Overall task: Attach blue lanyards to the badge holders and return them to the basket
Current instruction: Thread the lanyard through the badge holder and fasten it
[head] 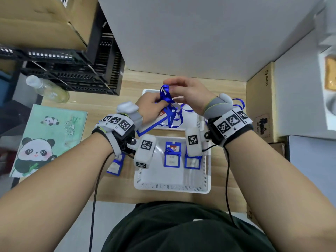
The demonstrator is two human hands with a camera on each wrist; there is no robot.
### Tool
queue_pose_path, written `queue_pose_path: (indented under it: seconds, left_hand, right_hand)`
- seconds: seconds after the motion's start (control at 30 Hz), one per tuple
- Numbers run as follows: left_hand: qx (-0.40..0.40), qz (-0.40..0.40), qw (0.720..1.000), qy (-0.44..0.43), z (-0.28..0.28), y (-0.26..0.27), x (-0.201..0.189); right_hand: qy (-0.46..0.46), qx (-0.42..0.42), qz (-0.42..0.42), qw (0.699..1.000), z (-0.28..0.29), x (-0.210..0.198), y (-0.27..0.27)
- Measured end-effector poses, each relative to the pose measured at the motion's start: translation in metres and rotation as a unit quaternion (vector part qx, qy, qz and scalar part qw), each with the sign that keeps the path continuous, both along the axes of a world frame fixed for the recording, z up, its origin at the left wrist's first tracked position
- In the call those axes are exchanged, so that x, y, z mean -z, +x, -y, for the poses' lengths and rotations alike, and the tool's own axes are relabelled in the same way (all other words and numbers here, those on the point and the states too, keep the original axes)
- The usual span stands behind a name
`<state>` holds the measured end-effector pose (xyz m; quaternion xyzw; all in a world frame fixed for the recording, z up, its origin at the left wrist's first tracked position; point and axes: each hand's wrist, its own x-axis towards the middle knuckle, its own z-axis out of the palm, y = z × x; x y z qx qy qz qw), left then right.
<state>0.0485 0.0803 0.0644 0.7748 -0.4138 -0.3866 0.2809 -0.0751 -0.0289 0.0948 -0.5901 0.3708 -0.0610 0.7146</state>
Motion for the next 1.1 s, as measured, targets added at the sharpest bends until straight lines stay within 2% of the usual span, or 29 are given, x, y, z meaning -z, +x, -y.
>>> queue_pose_path:
  seconds: [0.17, 0.27, 0.37, 0.43, 0.5, 0.57, 0.77, 0.9, 1.0, 1.1]
  left_hand:
    - [-0.061, -0.034, 0.998, -0.002, -0.001, -0.001, -0.014]
    - [-0.08, -0.036, 0.996, -0.001, -0.002, -0.003, -0.02]
    - [-0.084, -0.006, 0.996, 0.009, -0.004, -0.003, -0.022]
    - [-0.056, 0.037, 0.997, 0.022, -0.005, 0.001, -0.022]
    - [-0.017, 0.099, 0.994, 0.051, -0.007, 0.005, -0.021]
    - [-0.003, 0.125, 0.99, 0.068, -0.01, 0.009, -0.02]
    - [-0.052, 0.137, 0.988, 0.055, -0.018, 0.013, -0.023]
    - [-0.058, 0.139, 0.985, 0.086, -0.02, 0.015, -0.024]
    - [-0.071, 0.145, 0.982, 0.1, -0.023, 0.015, -0.023]
    - [-0.087, 0.149, 0.979, 0.105, -0.023, 0.012, -0.025]
  right_hand:
    - [-0.018, -0.033, -0.021, 0.999, -0.01, 0.002, -0.014]
    - [-0.042, 0.007, -0.021, 0.999, -0.017, 0.002, -0.016]
    - [-0.097, 0.053, -0.04, 0.993, -0.015, 0.001, -0.017]
    - [-0.107, 0.069, -0.049, 0.991, -0.011, -0.004, -0.02]
    - [-0.09, 0.1, -0.03, 0.99, -0.007, -0.012, -0.023]
    - [-0.081, 0.141, -0.003, 0.987, 0.0, -0.023, -0.027]
    - [-0.113, 0.242, 0.071, 0.961, 0.022, -0.056, -0.045]
    - [-0.132, 0.298, 0.119, 0.938, 0.033, -0.075, -0.055]
    - [-0.153, 0.316, 0.137, 0.926, 0.037, -0.086, -0.063]
    - [-0.166, 0.283, 0.154, 0.932, 0.032, -0.091, -0.065]
